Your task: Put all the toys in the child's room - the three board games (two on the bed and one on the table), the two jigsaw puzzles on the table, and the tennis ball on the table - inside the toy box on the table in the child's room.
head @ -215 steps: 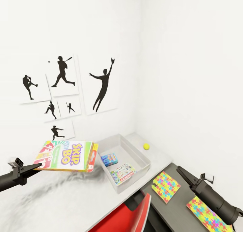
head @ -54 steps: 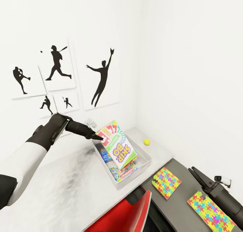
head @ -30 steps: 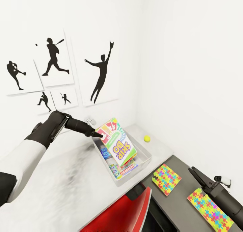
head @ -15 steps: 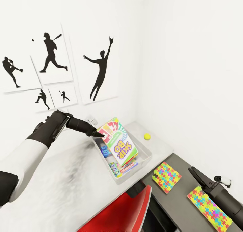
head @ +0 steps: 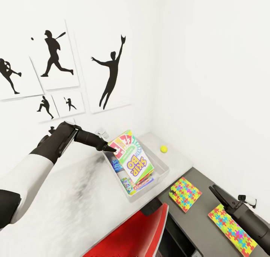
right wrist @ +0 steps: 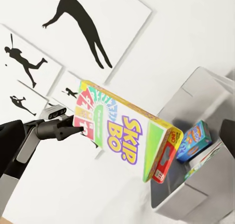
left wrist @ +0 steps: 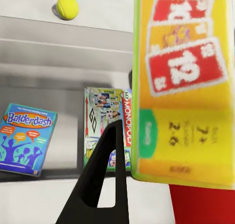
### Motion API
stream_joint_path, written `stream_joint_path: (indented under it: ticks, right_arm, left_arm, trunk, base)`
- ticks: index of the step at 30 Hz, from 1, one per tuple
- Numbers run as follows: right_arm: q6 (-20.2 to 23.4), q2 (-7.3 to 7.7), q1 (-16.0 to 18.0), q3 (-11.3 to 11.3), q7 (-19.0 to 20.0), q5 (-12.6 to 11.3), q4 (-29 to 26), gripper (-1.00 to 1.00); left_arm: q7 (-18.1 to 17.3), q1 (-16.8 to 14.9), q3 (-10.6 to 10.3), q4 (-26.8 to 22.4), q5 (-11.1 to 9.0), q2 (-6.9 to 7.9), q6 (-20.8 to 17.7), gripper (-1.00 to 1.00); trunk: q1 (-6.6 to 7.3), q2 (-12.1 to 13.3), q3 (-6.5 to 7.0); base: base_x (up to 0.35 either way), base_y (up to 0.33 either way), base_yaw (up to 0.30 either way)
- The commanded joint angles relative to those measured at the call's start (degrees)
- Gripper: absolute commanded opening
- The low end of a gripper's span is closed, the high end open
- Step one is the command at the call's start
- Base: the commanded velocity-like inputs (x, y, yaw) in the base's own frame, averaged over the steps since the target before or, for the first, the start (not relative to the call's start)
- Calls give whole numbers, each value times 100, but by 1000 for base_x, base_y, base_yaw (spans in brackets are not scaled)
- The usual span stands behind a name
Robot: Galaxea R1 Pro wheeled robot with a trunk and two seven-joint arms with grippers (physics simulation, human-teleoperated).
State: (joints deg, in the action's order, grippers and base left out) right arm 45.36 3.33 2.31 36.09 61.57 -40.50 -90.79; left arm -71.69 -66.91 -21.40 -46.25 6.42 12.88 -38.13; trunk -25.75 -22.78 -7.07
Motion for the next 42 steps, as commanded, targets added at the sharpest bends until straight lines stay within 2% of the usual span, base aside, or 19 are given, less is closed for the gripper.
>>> stream_joint_path:
  ticks: [1,11,41,42]
  right_arm:
    - [32,0,5,3,4,-19,0,100]
    - [28,0,6,3,4,-19,-1,100]
    - [17,0,-3,47,13,-19,0,100]
    - [17,0,-3,47,13,-19,0,100]
  left_arm:
    - [-30,-7,-5,-7,23,2,-54,-100]
    - [-34,-7,-5,-7,26,3,83,-100]
    - [-30,-6,-30,-7,26,4,104,-100]
    - [-30,-7,-31,-7,26,4,104,100]
  trunk:
    - [-3,-13,-23]
    - [-3,-13,-101]
    - [-3,-13,-107]
    - [-3,-13,-107]
  base:
    - [0,0,0]
    - [0,0,0]
    - [0,0,0]
    - [0,0,0]
